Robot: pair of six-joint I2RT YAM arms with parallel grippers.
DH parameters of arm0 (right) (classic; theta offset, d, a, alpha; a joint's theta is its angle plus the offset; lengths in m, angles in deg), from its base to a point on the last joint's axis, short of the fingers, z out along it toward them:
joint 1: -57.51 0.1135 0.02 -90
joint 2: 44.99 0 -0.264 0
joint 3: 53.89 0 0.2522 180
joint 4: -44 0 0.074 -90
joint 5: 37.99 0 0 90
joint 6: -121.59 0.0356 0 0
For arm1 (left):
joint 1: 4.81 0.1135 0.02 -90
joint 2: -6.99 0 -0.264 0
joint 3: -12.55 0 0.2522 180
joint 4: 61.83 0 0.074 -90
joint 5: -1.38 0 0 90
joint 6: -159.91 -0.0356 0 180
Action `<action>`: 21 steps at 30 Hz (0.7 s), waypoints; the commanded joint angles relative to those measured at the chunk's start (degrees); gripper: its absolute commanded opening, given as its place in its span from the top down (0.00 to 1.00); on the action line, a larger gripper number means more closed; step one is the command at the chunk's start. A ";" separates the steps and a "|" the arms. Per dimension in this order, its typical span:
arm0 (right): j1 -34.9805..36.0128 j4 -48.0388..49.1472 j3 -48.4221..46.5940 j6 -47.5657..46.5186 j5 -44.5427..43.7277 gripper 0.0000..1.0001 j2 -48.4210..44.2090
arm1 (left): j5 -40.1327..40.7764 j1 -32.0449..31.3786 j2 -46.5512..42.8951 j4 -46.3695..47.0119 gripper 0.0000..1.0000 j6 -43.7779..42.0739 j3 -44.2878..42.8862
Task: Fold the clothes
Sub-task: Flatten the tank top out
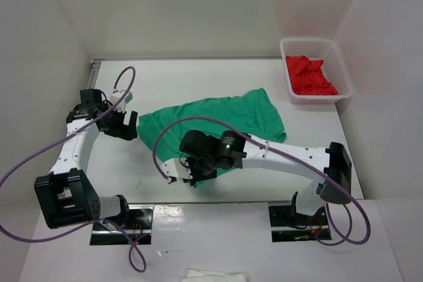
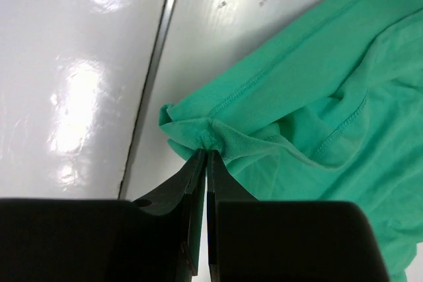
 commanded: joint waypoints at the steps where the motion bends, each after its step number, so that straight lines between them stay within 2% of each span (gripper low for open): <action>1: 1.03 -5.11 0.29 -1.20 2.24 0.90 -2.99 | 0.70 -1.34 0.86 0.27 0.00 -1.58 -1.94; 9: 1.03 -13.36 0.99 -5.50 9.44 0.90 -4.04 | 3.60 -4.42 10.25 1.41 0.00 -3.35 -5.18; 13: 1.03 -18.90 0.99 -9.19 11.47 0.90 -2.90 | 3.60 -5.48 14.83 2.02 0.06 -3.35 -7.03; 21: 1.03 -20.76 0.38 -8.67 14.10 0.90 -2.64 | 9.48 -9.07 20.02 7.38 0.15 -2.29 -6.25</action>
